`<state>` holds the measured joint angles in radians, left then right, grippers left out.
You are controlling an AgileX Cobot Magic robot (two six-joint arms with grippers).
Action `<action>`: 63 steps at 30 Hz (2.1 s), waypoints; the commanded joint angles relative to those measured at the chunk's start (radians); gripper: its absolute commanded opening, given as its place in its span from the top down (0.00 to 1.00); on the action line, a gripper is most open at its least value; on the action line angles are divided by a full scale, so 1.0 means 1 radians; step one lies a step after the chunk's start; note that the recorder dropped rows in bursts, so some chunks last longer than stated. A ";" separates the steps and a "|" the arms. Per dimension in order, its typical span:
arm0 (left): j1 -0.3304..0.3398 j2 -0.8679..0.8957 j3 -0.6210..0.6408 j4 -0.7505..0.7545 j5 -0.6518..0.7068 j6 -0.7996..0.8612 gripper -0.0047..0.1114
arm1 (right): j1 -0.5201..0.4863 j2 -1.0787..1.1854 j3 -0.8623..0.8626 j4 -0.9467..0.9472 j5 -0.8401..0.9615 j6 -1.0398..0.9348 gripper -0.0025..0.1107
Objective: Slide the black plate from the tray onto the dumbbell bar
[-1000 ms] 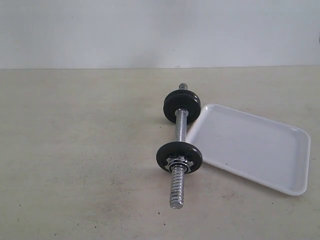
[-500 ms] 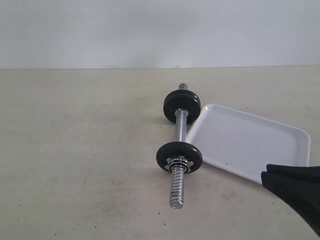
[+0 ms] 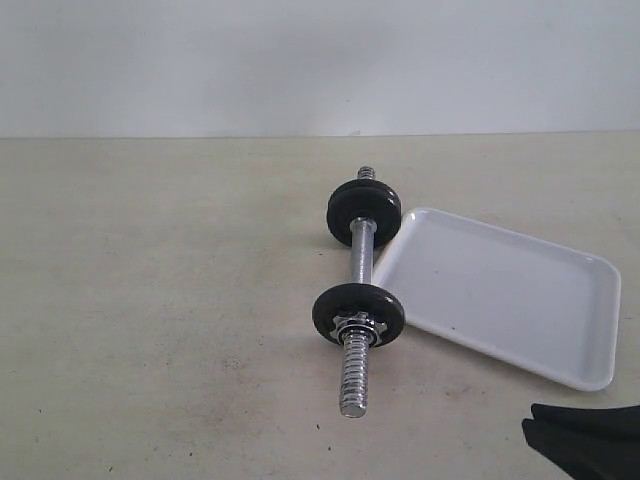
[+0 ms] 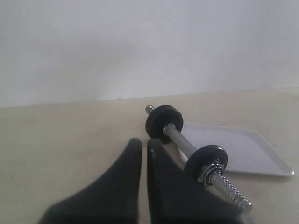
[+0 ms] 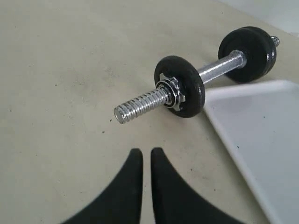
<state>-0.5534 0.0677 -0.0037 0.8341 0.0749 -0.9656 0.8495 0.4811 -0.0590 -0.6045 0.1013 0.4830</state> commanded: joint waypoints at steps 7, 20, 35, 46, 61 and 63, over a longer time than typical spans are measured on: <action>-0.004 -0.008 0.004 0.004 -0.014 -0.007 0.92 | -0.003 0.000 0.013 -0.001 0.002 0.054 0.94; -0.004 -0.008 0.004 0.019 -0.187 -0.131 0.92 | -0.003 0.000 0.013 0.059 -0.002 0.173 0.94; -0.004 -0.008 0.004 0.206 -0.187 -0.124 0.92 | -0.067 -0.070 0.013 0.059 -0.006 0.173 0.94; -0.004 -0.008 0.004 0.206 -0.187 -0.124 0.92 | -0.491 -0.308 0.013 0.059 0.102 0.150 0.94; -0.004 -0.009 0.004 0.206 -0.187 -0.124 0.92 | -0.778 -0.481 0.013 0.219 0.309 -0.217 0.94; -0.004 -0.009 0.004 0.206 -0.187 -0.124 0.92 | -0.778 -0.481 0.013 0.302 0.333 -0.286 0.94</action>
<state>-0.5534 0.0616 -0.0037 1.0365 -0.1086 -1.0918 0.0771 0.0046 -0.0488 -0.3491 0.4289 0.2495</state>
